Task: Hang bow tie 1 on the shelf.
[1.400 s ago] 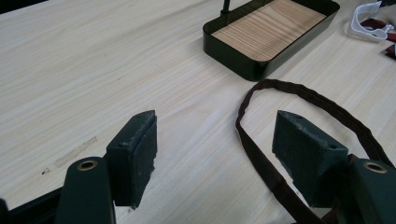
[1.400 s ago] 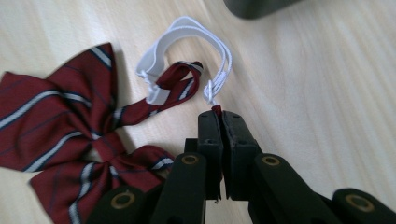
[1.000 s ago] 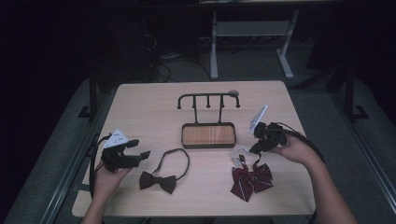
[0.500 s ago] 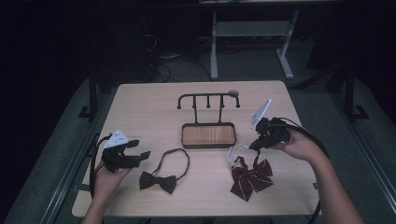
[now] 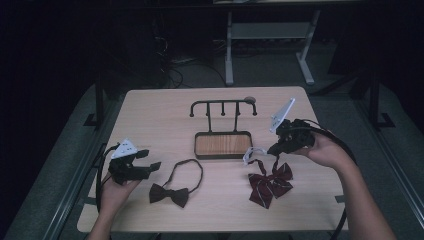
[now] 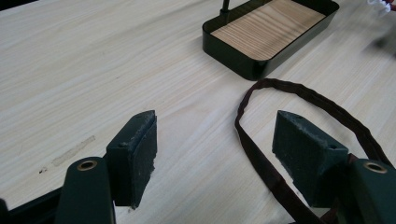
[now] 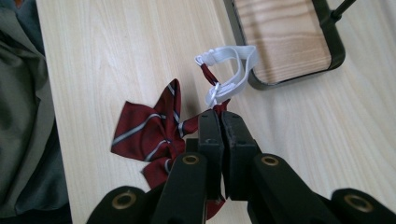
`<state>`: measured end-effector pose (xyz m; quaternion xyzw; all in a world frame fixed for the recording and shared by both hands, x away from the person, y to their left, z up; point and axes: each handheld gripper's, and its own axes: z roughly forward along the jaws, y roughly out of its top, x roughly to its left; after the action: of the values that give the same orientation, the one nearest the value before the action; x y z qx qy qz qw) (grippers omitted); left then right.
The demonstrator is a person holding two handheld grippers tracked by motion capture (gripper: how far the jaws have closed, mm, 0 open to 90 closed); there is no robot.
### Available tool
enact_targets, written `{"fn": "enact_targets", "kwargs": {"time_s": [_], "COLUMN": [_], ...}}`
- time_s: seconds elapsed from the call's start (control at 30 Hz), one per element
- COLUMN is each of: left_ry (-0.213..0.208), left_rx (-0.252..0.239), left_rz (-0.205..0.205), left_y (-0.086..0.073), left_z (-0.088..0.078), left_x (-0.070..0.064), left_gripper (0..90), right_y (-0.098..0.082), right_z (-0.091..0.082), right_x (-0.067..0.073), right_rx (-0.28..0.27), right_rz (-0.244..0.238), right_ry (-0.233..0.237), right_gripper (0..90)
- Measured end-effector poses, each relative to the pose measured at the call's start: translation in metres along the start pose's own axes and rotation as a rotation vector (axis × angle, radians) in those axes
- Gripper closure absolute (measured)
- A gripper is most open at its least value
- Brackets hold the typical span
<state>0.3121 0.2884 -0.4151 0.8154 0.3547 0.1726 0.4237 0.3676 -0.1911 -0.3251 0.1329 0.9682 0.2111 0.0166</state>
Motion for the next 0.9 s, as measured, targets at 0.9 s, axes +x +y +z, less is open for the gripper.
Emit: {"fn": "enact_targets", "kwargs": {"time_s": [0.9], "left_ry": [0.002], "left_rx": [-0.001], "left_rz": [-0.005], "left_y": [0.0], "left_z": [-0.001], "left_x": [0.0], "left_gripper": [30.5], "right_y": [0.025], "right_z": [-0.038], "right_x": [-0.005], "right_rx": [-0.044], "right_rz": [-0.019], "right_ry": [-0.039], "right_gripper": [87.2]}}
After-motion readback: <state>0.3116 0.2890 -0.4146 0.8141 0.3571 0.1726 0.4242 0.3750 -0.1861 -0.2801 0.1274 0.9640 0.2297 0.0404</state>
